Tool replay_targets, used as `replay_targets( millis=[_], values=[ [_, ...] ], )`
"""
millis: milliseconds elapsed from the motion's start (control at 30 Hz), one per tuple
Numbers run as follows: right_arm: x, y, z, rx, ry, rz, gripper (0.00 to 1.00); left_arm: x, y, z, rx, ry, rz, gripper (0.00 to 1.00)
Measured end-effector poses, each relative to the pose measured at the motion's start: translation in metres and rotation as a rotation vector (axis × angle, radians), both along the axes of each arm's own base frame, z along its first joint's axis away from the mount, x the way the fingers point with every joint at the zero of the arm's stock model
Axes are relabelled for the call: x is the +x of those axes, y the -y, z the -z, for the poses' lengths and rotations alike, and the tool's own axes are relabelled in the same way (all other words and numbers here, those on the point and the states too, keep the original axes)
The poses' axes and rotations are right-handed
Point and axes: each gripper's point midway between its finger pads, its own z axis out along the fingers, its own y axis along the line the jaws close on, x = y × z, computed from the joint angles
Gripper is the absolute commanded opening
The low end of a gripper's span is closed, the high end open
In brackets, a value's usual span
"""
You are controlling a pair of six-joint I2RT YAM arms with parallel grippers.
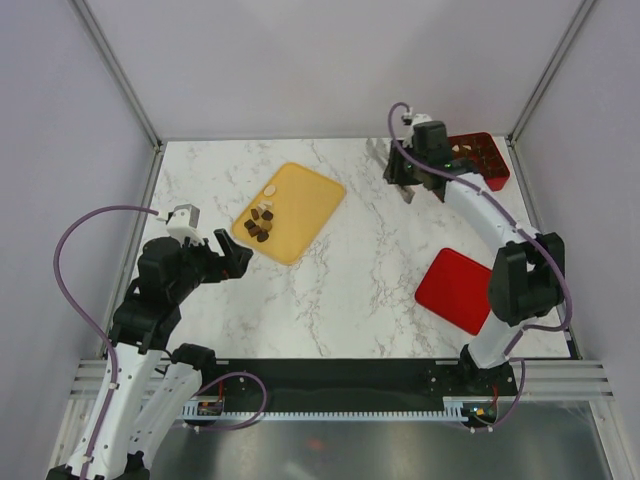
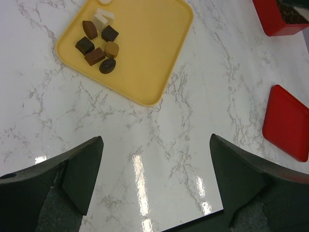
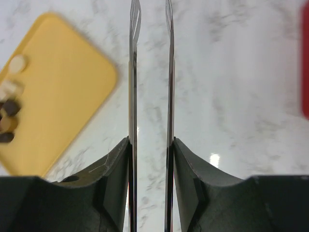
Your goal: Pack the chocolate
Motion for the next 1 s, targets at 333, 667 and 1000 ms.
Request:
replay_targets(
  millis=[333,667,1000],
  values=[
    [-0.089,-0.161,0.033,0.022,-0.021,-0.418,0.49,0.0,0.0,0.0,0.0,0.001,0.0,1.0],
    [-0.123,-0.238,0.069,-0.019,-0.032,-0.604,0.5,0.0,0.0,0.0,0.0,0.001,0.0,1.0],
    [-0.131,-0.249,0.099,-0.065,-0.075,-0.642,0.5,0.0,0.0,0.0,0.0,0.001,0.0,1.0]
  ],
)
